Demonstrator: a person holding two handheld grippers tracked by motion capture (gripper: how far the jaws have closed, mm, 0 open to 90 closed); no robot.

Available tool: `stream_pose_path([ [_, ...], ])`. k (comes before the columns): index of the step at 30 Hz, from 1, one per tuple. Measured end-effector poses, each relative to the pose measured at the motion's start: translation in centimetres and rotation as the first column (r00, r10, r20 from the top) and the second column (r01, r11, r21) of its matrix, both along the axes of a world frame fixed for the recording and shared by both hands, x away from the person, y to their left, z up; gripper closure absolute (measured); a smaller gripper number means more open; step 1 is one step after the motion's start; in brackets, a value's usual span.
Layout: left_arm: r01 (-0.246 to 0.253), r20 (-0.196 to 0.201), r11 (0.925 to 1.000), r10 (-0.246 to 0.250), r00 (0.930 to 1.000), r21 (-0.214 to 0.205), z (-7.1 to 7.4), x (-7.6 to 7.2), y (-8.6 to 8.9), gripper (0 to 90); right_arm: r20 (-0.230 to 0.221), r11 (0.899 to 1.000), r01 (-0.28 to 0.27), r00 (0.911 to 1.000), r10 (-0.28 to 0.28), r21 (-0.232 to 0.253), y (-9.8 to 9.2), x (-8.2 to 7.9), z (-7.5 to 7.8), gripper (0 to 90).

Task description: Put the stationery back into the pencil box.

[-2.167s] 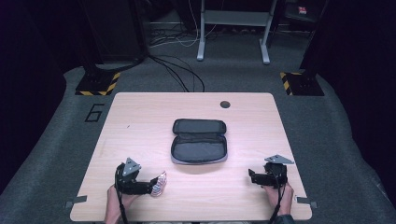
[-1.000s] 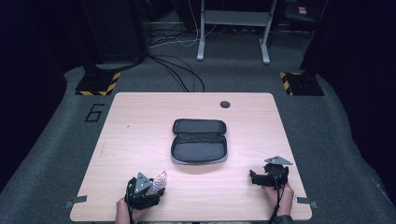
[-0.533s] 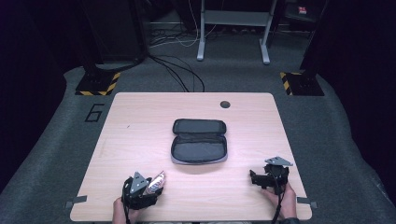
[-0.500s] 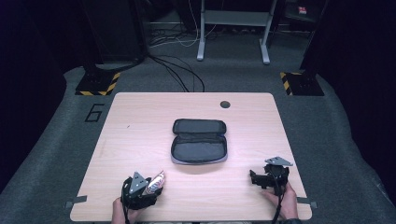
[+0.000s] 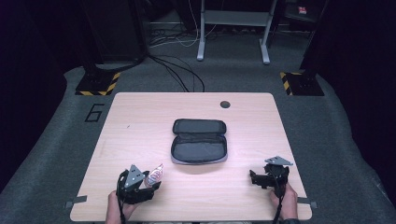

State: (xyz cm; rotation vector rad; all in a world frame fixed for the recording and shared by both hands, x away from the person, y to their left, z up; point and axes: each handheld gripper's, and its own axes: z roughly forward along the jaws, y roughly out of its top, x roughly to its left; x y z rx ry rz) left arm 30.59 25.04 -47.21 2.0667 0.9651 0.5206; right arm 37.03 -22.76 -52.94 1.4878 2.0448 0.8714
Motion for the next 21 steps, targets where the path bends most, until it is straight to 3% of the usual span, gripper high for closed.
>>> stream_pose_path([
  [8, 0.041, 0.006, 0.9988, -0.041, 0.9991, 0.025, 1.7, 1.6, -0.9, 39.4, -0.005, 0.999, -0.049, 0.9988, 0.049, 0.0, -0.3, 0.3, 0.0, 0.1],
  [21, 0.101, 0.025, 0.9943, -0.102, 0.9944, 0.033, 3.2, 6.2, -4.3, 39.4, -0.004, 0.999, -0.049, 0.9988, 0.049, -0.001, -0.3, 0.3, 0.0, 0.2],
])
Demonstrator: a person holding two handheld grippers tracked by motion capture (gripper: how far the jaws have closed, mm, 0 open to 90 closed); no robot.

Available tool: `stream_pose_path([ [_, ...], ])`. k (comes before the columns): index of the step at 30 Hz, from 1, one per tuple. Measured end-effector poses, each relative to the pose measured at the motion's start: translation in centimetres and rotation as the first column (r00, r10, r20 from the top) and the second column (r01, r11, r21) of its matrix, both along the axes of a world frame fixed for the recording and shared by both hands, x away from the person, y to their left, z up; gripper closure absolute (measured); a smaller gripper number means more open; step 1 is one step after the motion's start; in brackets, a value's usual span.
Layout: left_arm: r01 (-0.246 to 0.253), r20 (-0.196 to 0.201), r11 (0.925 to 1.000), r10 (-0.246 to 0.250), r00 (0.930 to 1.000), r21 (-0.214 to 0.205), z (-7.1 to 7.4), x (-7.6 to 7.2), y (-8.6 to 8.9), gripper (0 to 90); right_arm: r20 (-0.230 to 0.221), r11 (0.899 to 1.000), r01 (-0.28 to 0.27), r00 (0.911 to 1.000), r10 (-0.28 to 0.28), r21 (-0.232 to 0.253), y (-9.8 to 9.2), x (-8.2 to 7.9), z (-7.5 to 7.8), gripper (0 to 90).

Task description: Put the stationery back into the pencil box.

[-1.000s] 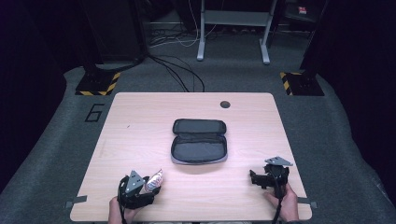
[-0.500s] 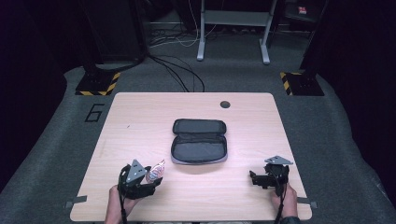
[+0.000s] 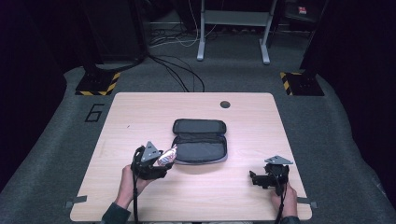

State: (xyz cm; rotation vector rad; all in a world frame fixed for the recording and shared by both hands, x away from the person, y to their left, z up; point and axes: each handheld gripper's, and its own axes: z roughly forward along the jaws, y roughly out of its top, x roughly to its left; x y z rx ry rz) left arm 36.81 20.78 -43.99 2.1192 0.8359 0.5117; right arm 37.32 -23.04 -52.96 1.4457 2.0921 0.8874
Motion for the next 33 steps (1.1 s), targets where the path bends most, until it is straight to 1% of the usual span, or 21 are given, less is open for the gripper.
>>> stream_pose_path([
  [1, 0.018, -0.016, 0.9998, -0.018, 0.9997, 0.007, 0.1, 0.4, -0.3, 39.4, 0.0, 1.0, 0.0, 1.0, 0.0, 0.0, 0.0, 0.0, 0.0, 0.2],
  [3, 0.022, -0.009, 0.9997, -0.022, 0.9997, 0.005, -0.1, 0.9, -1.0, 39.4, 0.0, 1.0, 0.0, 1.0, 0.0, 0.0, 0.0, 0.0, 0.0, 0.1],
  [4, 0.026, -0.016, 0.9996, -0.026, 0.9995, -0.003, -0.1, 1.1, -1.2, 39.4, 0.001, 1.0, 0.0, 1.0, 0.0, 0.001, 0.0, 0.0, 0.0, 0.2],
  [5, 0.027, -0.008, 0.9996, -0.028, 0.9996, -0.002, -0.2, 1.5, -1.6, 39.4, 0.001, 1.0, 0.0, 1.0, 0.0, 0.0, 0.0, 0.0, 0.0, 0.1],
  [6, 0.04, -0.017, 0.9992, -0.04, 0.999, 0.004, -0.1, 1.7, -1.7, 39.4, 0.0, 1.0, -0.001, 1.0, 0.001, 0.001, 0.0, 0.0, 0.0, 0.1],
  [7, 0.047, -0.025, 0.9989, -0.047, 0.9986, -0.004, -0.2, 2.0, -2.0, 39.4, 0.001, 1.0, 0.0, 1.0, 0.0, 0.0, 0.0, 0.0, 0.0, 0.2],
  [9, 0.051, -0.015, 0.9987, -0.051, 0.9986, -0.004, -0.2, 2.8, -2.7, 39.4, 0.001, 1.0, 0.0, 1.0, 0.0, 0.0, 0.0, 0.0, 0.0, 0.1],
  [12, 0.069, -0.03, 0.9976, -0.069, 0.9972, -0.003, -0.4, 3.7, -3.4, 39.4, 0.004, 1.0, 0.0, 1.0, 0.0, 0.002, 0.0, 0.0, 0.0, 0.2],
  [13, 0.078, -0.033, 0.9969, -0.078, 0.9964, 0.004, -0.4, 4.0, -3.6, 39.3, 0.003, 1.0, 0.001, 1.0, -0.001, 0.001, 0.0, 0.0, 0.0, 0.1],
  [15, 0.086, -0.044, 0.9963, -0.085, 0.9954, 0.002, -0.7, 4.7, -4.3, 39.3, 0.002, 1.0, 0.0, 1.0, 0.0, 0.001, 0.0, 0.0, 0.0, 0.2],
  [18, 0.098, -0.047, 0.9952, -0.097, 0.9942, 0.005, -1.2, 5.5, -5.1, 39.3, 0.002, 1.0, -0.001, 1.0, 0.001, 0.003, 0.0, 0.0, 0.0, 0.1],
  [20, 0.101, -0.053, 0.9948, -0.1, 0.9936, 0.013, -1.6, 5.9, -5.5, 39.3, 0.0, 1.0, -0.001, 1.0, 0.001, 0.0, 0.0, 0.0, 0.0, 0.1],
  [21, 0.109, -0.063, 0.9941, -0.108, 0.9922, 0.008, -1.8, 6.1, -5.7, 39.3, 0.0, 1.0, -0.001, 1.0, 0.001, 0.0, 0.0, 0.0, 0.0, 0.1],
  [22, 0.112, -0.071, 0.9936, -0.11, 0.9914, 0.018, -2.0, 6.4, -5.9, 39.3, 0.001, 1.0, -0.001, 1.0, 0.001, 0.002, 0.0, 0.0, 0.0, 0.2],
  [23, 0.109, -0.069, 0.994, -0.108, 0.9918, 0.013, -2.3, 6.6, -6.1, 39.3, 0.002, 1.0, 0.0, 1.0, 0.0, 0.0, 0.0, 0.0, 0.0, 0.1],
  [24, 0.118, -0.079, 0.9928, -0.116, 0.9901, 0.018, -2.4, 6.8, -6.2, 39.3, -0.001, 1.0, -0.001, 1.0, 0.001, -0.001, 0.0, 0.0, 0.0, 0.1],
  [27, 0.115, -0.091, 0.9932, -0.113, 0.9895, 0.019, -3.2, 7.4, -6.7, 39.3, -0.001, 1.0, -0.001, 1.0, 0.001, 0.0, 0.0, 0.0, 0.0, 0.1],
  [28, 0.107, -0.101, 0.9942, -0.105, 0.9893, 0.013, -3.5, 7.6, -6.9, 39.3, 0.0, 1.0, -0.001, 1.0, 0.001, 0.0, 0.0, 0.0, 0.0, 0.1],
  [29, 0.114, -0.11, 0.9933, -0.112, 0.9876, 0.016, -3.7, 7.9, -7.0, 39.2, -0.001, 1.0, -0.001, 1.0, 0.001, 0.001, 0.0, 0.0, 0.0, 0.2],
  [31, 0.109, -0.116, 0.9936, -0.105, 0.9877, 0.029, -4.1, 8.3, -7.3, 39.2, 0.0, 1.0, -0.001, 1.0, 0.001, 0.0, 0.0, 0.0, 0.0, 0.1],
  [33, 0.112, -0.141, 0.9928, -0.105, 0.9844, 0.043, -4.4, 8.6, -7.6, 39.2, 0.0, 1.0, -0.001, 1.0, 0.001, 0.0, 0.0, 0.0, 0.0, 0.2],
])
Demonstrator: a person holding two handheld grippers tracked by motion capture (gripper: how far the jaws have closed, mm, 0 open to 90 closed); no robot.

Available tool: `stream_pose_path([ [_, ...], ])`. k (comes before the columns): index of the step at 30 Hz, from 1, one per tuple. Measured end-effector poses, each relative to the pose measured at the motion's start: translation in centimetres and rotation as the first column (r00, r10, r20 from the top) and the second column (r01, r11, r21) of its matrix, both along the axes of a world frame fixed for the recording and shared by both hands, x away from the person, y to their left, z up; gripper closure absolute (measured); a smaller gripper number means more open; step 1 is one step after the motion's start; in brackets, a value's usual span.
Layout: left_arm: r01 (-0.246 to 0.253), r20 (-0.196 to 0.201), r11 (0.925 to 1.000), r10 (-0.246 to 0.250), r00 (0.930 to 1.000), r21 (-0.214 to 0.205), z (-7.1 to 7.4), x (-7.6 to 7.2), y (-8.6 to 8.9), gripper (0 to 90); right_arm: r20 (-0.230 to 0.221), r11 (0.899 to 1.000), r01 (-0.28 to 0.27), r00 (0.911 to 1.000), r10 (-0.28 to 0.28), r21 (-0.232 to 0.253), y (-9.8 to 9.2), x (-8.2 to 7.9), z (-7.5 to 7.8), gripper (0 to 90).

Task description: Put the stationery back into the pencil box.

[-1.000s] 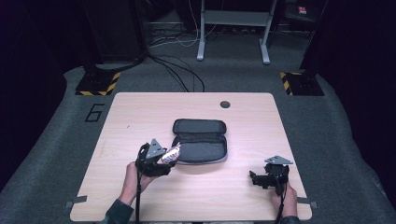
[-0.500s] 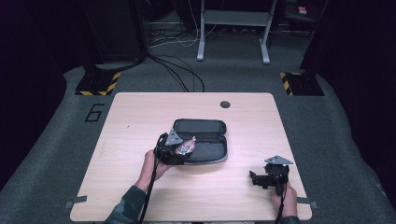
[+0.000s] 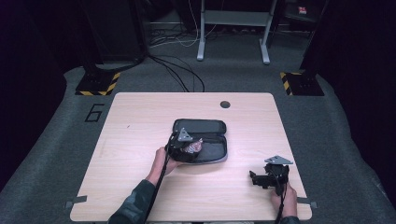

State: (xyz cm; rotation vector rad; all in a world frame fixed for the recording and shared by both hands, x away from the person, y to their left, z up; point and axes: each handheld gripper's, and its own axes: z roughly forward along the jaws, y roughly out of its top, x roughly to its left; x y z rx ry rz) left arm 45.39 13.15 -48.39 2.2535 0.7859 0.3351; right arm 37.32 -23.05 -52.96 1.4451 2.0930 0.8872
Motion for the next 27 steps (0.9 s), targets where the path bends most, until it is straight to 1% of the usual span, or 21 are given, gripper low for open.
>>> stream_pose_path([
  [1, -0.001, -0.004, 1.0, 0.001, 1.0, -0.001, -0.1, 0.1, -0.2, 39.2, 0.0, 1.0, 0.0, 1.0, 0.0, 0.0, 0.0, 0.0, 0.0, 0.2],
  [2, -0.003, -0.003, 0.9999, 0.004, 1.0, 0.015, -0.2, 0.2, -0.4, 39.1, 0.0, 1.0, 0.0, 1.0, 0.0, 0.0, 0.0, 0.0, 0.0, 0.1],
  [3, -0.02, -0.006, 0.9994, 0.02, 0.9998, 0.026, -0.4, 0.3, -0.6, 39.0, 0.0, 1.0, 0.0, 1.0, 0.0, 0.0, 0.0, 0.0, 0.0, 0.1],
  [4, -0.017, -0.007, 0.999, 0.018, 0.9998, 0.04, -0.4, 0.4, -0.7, 39.0, 0.0, 1.0, 0.0, 1.0, 0.0, 0.0, 0.0, 0.0, 0.0, 0.1],
  [6, -0.022, -0.023, 0.9989, 0.023, 0.9995, 0.041, -0.5, 0.6, -0.8, 38.9, 0.001, 1.0, 0.0, 1.0, 0.0, 0.0, 0.0, 0.0, 0.0, 0.1],
  [7, -0.017, -0.025, 0.9989, 0.018, 0.9995, 0.044, -0.6, 0.7, -0.8, 38.7, 0.0, 1.0, 0.0, 1.0, 0.0, 0.0, 0.0, 0.0, 0.0, 0.1],
  [9, -0.024, -0.019, 0.9991, 0.025, 0.9995, 0.035, -0.6, 0.7, -0.9, 37.7, 0.001, 1.0, 0.0, 1.0, 0.0, 0.0, 0.0, 0.0, 0.0, 0.1],
  [10, -0.03, -0.029, 0.9993, 0.03, 0.9991, 0.023, -0.6, 0.6, -0.9, 35.1, 0.0, 1.0, 0.0, 1.0, 0.0, 0.0, 0.0, 0.0, 0.0, 0.1],
  [11, -0.028, -0.027, 0.9992, 0.029, 0.9992, 0.028, -0.4, 0.5, -0.8, 31.2, 0.0, 1.0, 0.0, 1.0, 0.0, 0.0, 0.0, 0.0, 0.0, 0.2],
  [12, -0.032, -0.019, 0.9994, 0.032, 0.9993, 0.015, -0.2, 0.4, -0.6, 27.1, 0.0, 1.0, 0.0, 1.0, 0.0, -0.001, 0.0, 0.0, 0.0, 0.1],
  [13, -0.032, -0.021, 0.9994, 0.032, 0.9993, 0.011, 0.0, 0.4, -0.4, 21.8, 0.001, 1.0, 0.0, 1.0, 0.0, 0.0, 0.0, 0.0, 0.0, 0.1],
  [15, -0.043, -0.004, 0.9991, 0.042, 0.9991, -0.007, 0.4, 0.1, -0.1, 16.6, 0.0, 1.0, 0.0, 1.0, 0.0, 0.0, 0.0, 0.0, 0.0, 0.1],
  [17, -0.048, 0.018, 0.9982, 0.049, 0.9986, -0.034, 1.2, -0.7, 0.7, 15.0, 0.001, 1.0, 0.0, 1.0, 0.0, 0.0, 0.0, 0.0, 0.0, 0.1],
  [19, -0.051, 0.039, 0.9977, 0.053, 0.9978, -0.045, 1.9, -1.5, 1.6, 13.2, 0.001, 1.0, 0.0, 1.0, 0.0, 0.0, 0.0, 0.0, 0.0, 0.1],
  [20, -0.045, 0.041, 0.9982, 0.047, 0.9981, -0.039, 2.3, -1.9, 2.2, 12.3, 0.001, 1.0, 0.0, 1.0, 0.0, 0.0, 0.0, 0.0, 0.0, 0.1],
  [22, -0.054, 0.062, 0.9967, 0.058, 0.9964, -0.061, 2.6, -3.0, 3.1, 10.8, 0.0, 1.0, 0.0, 1.0, 0.0, 0.0, 0.0, 0.0, 0.0, 0.1],
  [23, -0.055, 0.061, 0.9966, 0.059, 0.9964, -0.061, 2.8, -3.4, 3.6, 10.5, 0.001, 1.0, 0.0, 1.0, 0.0, 0.0, 0.0, 0.0, 0.0, 0.1],
  [24, -0.07, 0.077, 0.9957, 0.075, 0.9942, -0.06, 3.0, -4.2, 4.3, 10.2, 0.0, 1.0, 0.0, 1.0, 0.0, 0.0, 0.0, 0.0, 0.0, 0.1],
  [25, -0.074, 0.081, 0.9951, 0.079, 0.9935, -0.066, 3.0, -4.8, 5.0, 9.9, 0.0, 1.0, 0.0, 1.0, 0.0, 0.0, 0.0, 0.0, 0.0, 0.1],
  [26, -0.089, 0.095, 0.9934, 0.096, 0.9909, -0.072, 3.0, -5.4, 5.6, 9.7, 0.001, 1.0, 0.0, 1.0, 0.0, -0.001, 0.0, 0.0, 0.0, 0.1],
  [27, -0.101, 0.095, 0.9925, 0.107, 0.9896, -0.068, 3.0, -6.0, 6.2, 9.2, 0.0, 1.0, 0.0, 1.0, 0.0, 0.0, 0.0, 0.0, 0.0, 0.1],
])
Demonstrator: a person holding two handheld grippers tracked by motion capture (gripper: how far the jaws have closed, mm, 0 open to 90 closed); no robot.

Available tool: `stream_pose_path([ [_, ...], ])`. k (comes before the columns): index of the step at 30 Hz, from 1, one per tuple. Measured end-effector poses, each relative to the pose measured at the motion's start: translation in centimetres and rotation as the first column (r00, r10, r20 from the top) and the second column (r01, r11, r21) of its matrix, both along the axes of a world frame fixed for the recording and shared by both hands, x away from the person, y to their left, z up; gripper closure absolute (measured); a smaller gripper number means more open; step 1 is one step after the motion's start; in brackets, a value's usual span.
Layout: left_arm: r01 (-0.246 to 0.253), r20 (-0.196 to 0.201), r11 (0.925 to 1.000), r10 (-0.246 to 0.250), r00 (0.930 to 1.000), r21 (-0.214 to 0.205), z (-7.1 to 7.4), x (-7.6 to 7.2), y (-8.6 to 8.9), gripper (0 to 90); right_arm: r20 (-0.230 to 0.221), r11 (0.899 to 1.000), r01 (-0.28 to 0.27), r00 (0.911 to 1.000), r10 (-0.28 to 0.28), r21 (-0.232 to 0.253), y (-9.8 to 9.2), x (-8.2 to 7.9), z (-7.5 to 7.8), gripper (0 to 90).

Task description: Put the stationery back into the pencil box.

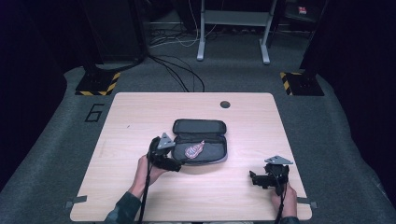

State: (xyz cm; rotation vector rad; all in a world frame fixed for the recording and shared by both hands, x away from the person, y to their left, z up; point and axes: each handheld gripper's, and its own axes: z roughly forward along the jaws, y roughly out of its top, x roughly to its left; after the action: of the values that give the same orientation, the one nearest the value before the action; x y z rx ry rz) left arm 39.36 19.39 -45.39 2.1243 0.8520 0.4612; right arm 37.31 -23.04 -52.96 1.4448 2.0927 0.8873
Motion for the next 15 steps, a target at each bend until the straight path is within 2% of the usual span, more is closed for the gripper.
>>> stream_pose_path([
  [1, -0.014, 0.004, 0.9998, 0.014, 0.9999, -0.014, -0.2, -0.6, 0.6, 8.7, 0.0, 1.0, 0.0, 1.0, 0.0, 0.0, 0.0, 0.0, 0.0, 0.1],
  [8, -0.094, -0.011, 0.9953, 0.094, 0.9955, 0.026, -2.3, -3.9, 4.5, 7.5, 0.0, 1.0, 0.0, 1.0, 0.0, 0.0, 0.0, 0.0, 0.0, 0.1],
  [13, -0.147, -0.041, 0.9883, 0.149, 0.988, 0.041, -4.0, -5.0, 6.4, 6.2, -0.001, 1.0, 0.0, 1.0, 0.0, 0.0, 0.0, 0.0, 0.0, 0.1],
  [14, -0.151, -0.057, 0.9871, 0.154, 0.9864, 0.052, -4.4, -5.2, 6.9, 6.1, -0.001, 1.0, 0.0, 1.0, 0.0, 0.0, 0.0, 0.0, 0.0, 0.1],
  [15, -0.167, -0.054, 0.9845, 0.17, 0.9839, 0.054, -4.7, -5.3, 7.1, 5.9, -0.001, 1.0, 0.0, 1.0, 0.0, 0.0, 0.0, 0.0, 0.0, 0.1],
])
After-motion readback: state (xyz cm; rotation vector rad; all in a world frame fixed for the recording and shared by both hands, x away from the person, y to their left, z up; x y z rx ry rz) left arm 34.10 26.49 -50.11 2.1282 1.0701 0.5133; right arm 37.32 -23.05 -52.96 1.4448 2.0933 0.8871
